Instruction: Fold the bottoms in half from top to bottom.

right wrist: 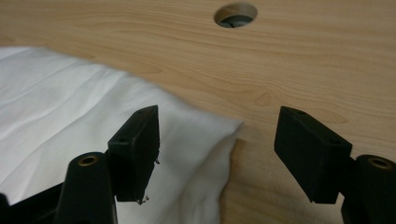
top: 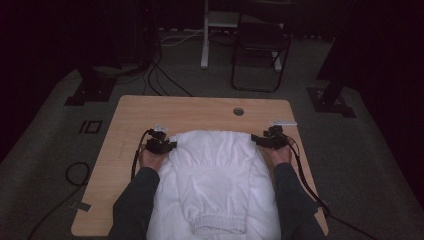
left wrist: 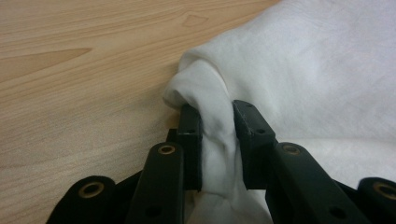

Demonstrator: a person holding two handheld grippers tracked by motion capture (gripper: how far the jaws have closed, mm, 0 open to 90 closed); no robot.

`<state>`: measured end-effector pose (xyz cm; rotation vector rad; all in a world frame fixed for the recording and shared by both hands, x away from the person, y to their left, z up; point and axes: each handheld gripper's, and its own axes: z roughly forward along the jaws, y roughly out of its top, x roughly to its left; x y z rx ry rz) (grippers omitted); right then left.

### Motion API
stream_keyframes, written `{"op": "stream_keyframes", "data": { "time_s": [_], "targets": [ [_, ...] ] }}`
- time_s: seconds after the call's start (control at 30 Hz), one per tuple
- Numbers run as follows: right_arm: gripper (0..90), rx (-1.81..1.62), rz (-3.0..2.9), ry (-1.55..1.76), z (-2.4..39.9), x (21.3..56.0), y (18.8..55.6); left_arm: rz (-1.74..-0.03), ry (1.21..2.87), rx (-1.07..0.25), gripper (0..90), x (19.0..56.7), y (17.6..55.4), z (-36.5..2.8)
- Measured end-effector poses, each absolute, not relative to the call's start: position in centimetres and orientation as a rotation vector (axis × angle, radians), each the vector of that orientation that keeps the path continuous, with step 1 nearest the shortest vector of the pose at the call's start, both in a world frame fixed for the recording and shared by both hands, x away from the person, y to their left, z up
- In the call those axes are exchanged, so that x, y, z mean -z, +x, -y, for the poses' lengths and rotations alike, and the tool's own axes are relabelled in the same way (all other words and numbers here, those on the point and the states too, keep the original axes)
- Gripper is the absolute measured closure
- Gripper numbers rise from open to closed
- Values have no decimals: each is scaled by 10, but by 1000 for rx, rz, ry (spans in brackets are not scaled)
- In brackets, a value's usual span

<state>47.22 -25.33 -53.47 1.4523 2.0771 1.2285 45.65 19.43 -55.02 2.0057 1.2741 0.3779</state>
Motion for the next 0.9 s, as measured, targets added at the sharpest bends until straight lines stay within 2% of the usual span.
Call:
{"op": "stream_keyframes", "data": {
  "time_s": [0.23, 0.33, 0.47, 0.5, 0.6, 0.63, 0.7, 0.73, 0.77, 0.9],
  "targets": [
    [305, -1269, -2137, 1514, 243, 549, 490, -1277, 2001, -374, 743, 550, 457, -195],
    [338, -1229, -2163, 1507, 238, 555, 492, -1273, 1998, -371, 743, 551, 457, -195],
    [442, -1156, -2208, 1431, 229, 559, 489, -1272, 1997, -367, 743, 551, 457, -195],
    [494, -1147, -2209, 1430, 227, 559, 488, -1273, 1996, -366, 743, 551, 457, -195],
    [766, -1152, -2259, 1427, 224, 558, 487, -1278, 1994, -366, 746, 551, 457, -195],
    [810, -1147, -2261, 1432, 224, 558, 487, -1280, 1991, -360, 750, 551, 457, -195],
    [851, -1161, -2247, 1452, 225, 556, 487, -1284, 1975, -340, 775, 551, 457, -196],
    [851, -1161, -2247, 1452, 225, 556, 487, -1284, 1975, -340, 786, 551, 457, -196],
    [860, -1172, -2219, 1450, 226, 553, 485, -1327, 1919, -259, 804, 551, 459, -201],
    [865, -1234, -2154, 1438, 235, 536, 484, -1339, 1831, -211, 839, 543, 462, -209]
  ]
}}
